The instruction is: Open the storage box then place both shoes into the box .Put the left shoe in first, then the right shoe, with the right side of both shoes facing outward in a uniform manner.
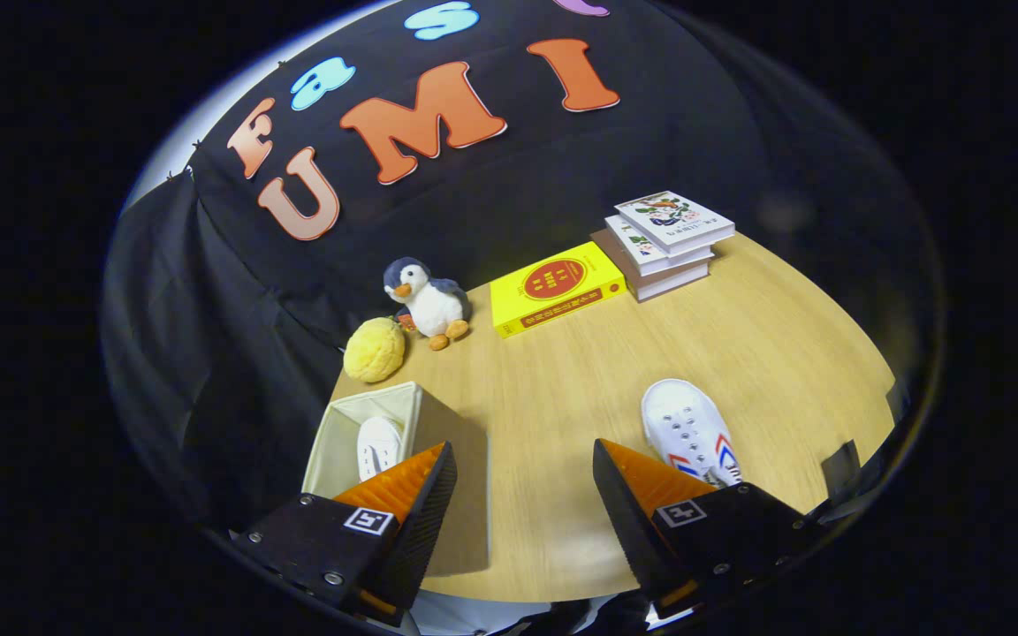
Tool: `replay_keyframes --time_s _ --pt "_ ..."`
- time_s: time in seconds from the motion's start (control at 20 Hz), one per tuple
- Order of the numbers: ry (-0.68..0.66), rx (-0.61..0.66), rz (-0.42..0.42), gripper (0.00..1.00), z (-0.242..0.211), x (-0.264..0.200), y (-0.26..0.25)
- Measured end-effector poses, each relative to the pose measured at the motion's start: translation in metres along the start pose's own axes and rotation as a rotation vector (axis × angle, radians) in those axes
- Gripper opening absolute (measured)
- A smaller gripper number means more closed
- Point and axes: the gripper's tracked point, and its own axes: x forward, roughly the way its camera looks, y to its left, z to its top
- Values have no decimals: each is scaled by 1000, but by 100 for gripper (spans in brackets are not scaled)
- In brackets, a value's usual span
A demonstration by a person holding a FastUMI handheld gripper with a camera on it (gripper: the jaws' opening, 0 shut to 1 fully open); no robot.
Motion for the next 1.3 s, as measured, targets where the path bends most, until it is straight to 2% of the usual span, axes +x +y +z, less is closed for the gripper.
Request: replay_keyframes --time_s 0.3,0.6,0.75,0.95,1.2,1.3 --pt "62 -15 -63 92 -9 14 -85" --pt "162 -77 -108 90 -32 37 -145" --pt "216 -101 -114 87 -51 50 -161" --pt "287 -119 -127 78 -78 63 -176" --pt "294 -66 -77 70 -78 67 -175" --pt "301 -75 -101 68 -81 68 -187"
